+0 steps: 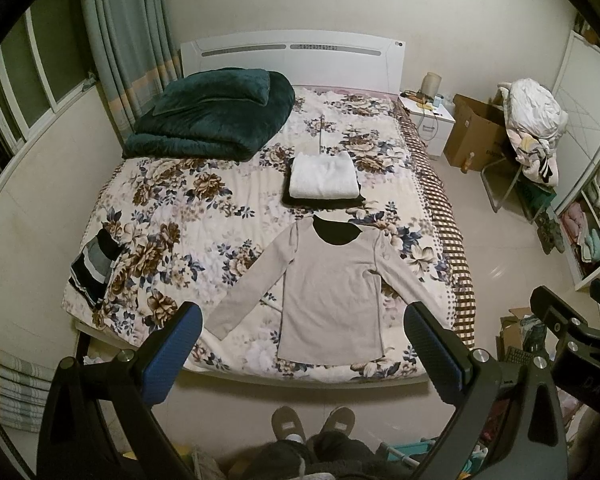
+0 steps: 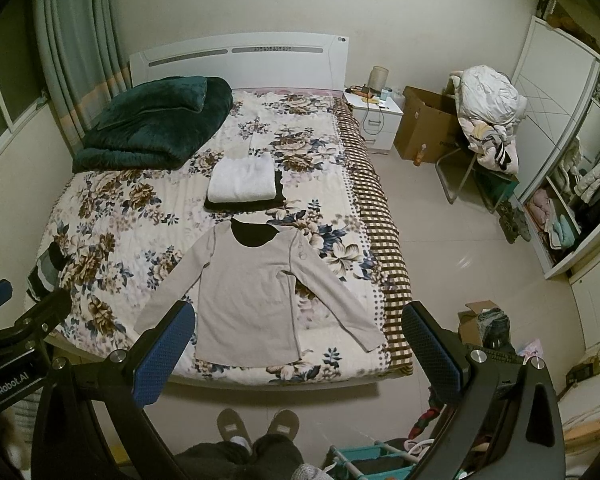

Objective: Fold small clothes

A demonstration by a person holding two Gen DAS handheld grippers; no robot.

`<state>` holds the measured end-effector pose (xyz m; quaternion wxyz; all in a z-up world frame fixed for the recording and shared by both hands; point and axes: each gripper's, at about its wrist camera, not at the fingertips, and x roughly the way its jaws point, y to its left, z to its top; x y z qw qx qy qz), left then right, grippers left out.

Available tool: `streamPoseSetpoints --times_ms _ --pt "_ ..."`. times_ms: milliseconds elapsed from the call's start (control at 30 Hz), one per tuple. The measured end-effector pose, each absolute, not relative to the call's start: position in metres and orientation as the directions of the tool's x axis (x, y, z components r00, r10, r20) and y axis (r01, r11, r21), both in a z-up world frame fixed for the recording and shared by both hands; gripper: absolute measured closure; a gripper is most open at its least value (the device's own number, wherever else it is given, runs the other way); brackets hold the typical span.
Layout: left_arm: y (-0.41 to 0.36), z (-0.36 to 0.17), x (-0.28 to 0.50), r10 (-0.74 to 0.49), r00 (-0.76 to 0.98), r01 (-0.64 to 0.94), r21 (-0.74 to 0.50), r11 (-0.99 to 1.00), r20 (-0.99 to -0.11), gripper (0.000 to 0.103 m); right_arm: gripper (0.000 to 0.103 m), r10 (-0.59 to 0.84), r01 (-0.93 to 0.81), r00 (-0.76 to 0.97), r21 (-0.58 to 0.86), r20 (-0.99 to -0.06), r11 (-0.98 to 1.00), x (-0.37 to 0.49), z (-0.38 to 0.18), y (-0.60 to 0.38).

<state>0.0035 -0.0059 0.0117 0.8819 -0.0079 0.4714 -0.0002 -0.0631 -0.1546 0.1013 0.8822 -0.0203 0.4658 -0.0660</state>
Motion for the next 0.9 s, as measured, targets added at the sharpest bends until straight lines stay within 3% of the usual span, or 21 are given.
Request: streamPoseSetpoints --times_ms 500,667,900 --pt "-0.005 0.011 0.003 -0.006 0.561 -0.007 -0.012 1.0 -0.827 0.0 0.0 -0.133 0.103 0.557 -0.091 -0.82 0.99 -0.061 0.102 -0.155" --pt "-0.011 -0.001 0.041 0.053 0.608 -0.031 0.043 0.999 -0.793 0.0 0.0 -0.114 0.138 0.556 -0.044 -0.823 0.989 -0.039 0.112 -0.158" --pt "-0.015 -0.075 0.107 0.077 0.589 -0.015 0.085 0.996 -0.804 0.0 0.0 -0.155 0.353 0.466 0.022 -0.871 0.936 -0.002 0.035 -0.229"
